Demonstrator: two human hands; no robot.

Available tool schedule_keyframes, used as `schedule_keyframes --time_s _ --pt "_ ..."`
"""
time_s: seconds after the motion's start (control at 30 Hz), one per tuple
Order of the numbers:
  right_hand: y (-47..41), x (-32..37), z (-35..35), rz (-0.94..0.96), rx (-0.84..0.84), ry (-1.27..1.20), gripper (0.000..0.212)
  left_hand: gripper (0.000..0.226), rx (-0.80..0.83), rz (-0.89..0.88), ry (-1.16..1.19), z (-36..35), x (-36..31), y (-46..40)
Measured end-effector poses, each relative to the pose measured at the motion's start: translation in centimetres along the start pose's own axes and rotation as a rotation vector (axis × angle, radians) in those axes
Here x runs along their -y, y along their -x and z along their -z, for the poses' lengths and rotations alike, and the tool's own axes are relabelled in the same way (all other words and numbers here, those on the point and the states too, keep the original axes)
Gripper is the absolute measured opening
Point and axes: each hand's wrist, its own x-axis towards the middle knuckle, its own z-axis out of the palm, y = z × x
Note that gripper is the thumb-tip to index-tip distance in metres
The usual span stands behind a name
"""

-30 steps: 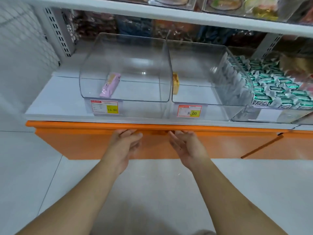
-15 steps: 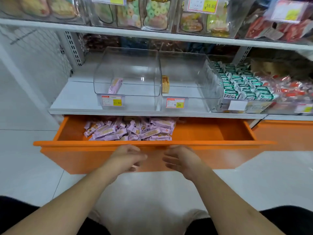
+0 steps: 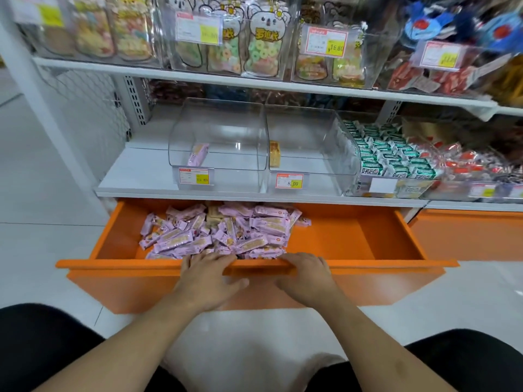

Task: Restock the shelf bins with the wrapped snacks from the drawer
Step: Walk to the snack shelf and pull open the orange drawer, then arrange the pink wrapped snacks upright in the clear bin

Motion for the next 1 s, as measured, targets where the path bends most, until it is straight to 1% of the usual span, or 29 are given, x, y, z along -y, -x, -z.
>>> schedule_keyframes --time_s 0.1,0.2,0.37,0.5,0.57,0.63,0.7,0.77,0.83,0.87,0.93,1.0 --pt "0.6 0.1 0.8 0.025 0.0 0.019 0.046 0.075 -0.004 0.011 0.001 0.4 -0.3 0.7" --pt "0.9 0.2 1.2 -0.023 0.051 0.022 0.043 0.068 0.003 -0.01 -0.02 0.6 -0.5 1.6" --pt "0.8 0.4 1.6 -0.069 0.215 -0.001 0.039 0.06 0.054 -0.075 -0.039 0.5 -0.4 2.6" --pt "0.6 0.2 2.6 -0.046 0.361 -0.022 0.035 0.061 0.062 -0.12 -0.016 0.0 -0.3 2.6" --pt "0.2 0.2 3.1 -0.055 0.421 -0.021 0.038 0.063 0.064 -0.133 0.002 -0.2 -0.2 2.4" --pt "-0.6 0.3 3.0 -0.058 0.42 -0.039 0.036 0.065 0.043 -0.148 0.024 -0.6 0.1 1.8" --pt "-1.4 0.4 2.5 -0.041 0.351 -0.051 0.033 0.066 0.019 -0.142 0.035 -0.8 0.3 1.1" --pt "-2.4 0.7 2.0 -0.022 0.267 -0.046 0.046 0.074 0.017 -0.122 0.028 -0.7 0.3 0.1" --pt "-3.8 0.6 1.5 -0.004 0.217 -0.059 0.06 0.088 0.007 -0.131 0.039 -0.4 0.2 -1.0" --pt "-4.7 0.5 1.3 0.003 0.203 -0.06 0.066 0.089 0.0 -0.143 0.043 -0.3 0.1 -1.7" --pt "-6.7 0.2 0.9 0.02 0.177 -0.026 0.077 0.075 -0.017 -0.179 0.043 -0.2 -0.1 -3.6" --pt "-8.7 -0.3 0.4 0.029 0.162 0.013 0.086 0.068 -0.033 -0.199 0.035 -0.2 -0.2 -6.1"
